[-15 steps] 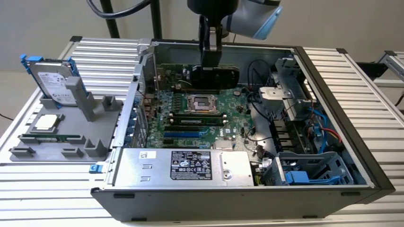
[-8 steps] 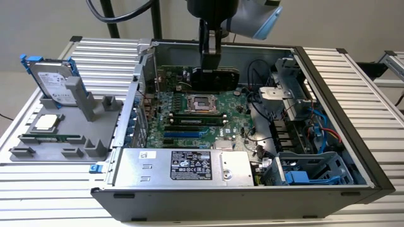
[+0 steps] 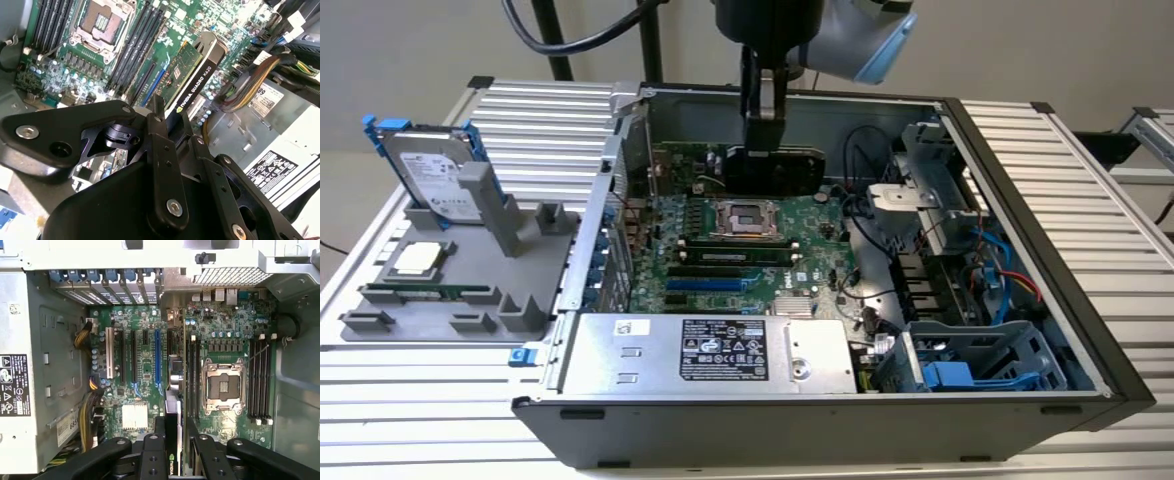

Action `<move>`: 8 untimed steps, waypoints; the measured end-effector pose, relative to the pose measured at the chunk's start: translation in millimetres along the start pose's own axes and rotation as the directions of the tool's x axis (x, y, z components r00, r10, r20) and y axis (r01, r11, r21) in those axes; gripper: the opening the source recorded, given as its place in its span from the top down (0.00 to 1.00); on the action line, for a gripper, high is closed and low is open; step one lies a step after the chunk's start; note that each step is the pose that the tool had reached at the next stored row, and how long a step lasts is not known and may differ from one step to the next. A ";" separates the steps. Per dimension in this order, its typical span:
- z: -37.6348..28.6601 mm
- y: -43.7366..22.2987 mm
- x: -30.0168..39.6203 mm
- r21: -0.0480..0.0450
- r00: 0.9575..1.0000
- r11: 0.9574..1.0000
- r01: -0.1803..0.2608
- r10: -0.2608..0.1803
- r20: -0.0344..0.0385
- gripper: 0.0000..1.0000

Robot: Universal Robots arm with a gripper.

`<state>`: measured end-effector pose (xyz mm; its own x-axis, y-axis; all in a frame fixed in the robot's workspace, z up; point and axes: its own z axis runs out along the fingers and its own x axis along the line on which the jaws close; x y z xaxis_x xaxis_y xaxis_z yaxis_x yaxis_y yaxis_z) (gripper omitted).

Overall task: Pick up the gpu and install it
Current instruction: 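Insert the gpu into the slot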

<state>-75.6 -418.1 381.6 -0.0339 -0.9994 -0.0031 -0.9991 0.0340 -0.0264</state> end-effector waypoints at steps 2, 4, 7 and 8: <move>0.8 0.0 0.0 0.000 1.000 1.000 -0.002 0.002 0.000 1.00; 1.4 0.0 0.0 0.000 1.000 1.000 -0.003 0.003 0.000 1.00; 2.4 0.1 -0.1 0.000 1.000 1.000 -0.005 0.005 0.000 1.00; 2.7 0.1 -0.1 0.000 1.000 1.000 -0.005 0.005 0.000 1.00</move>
<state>-75.5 -418.0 378.9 -0.0391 -0.9992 -0.0032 -0.9989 0.0392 -0.0265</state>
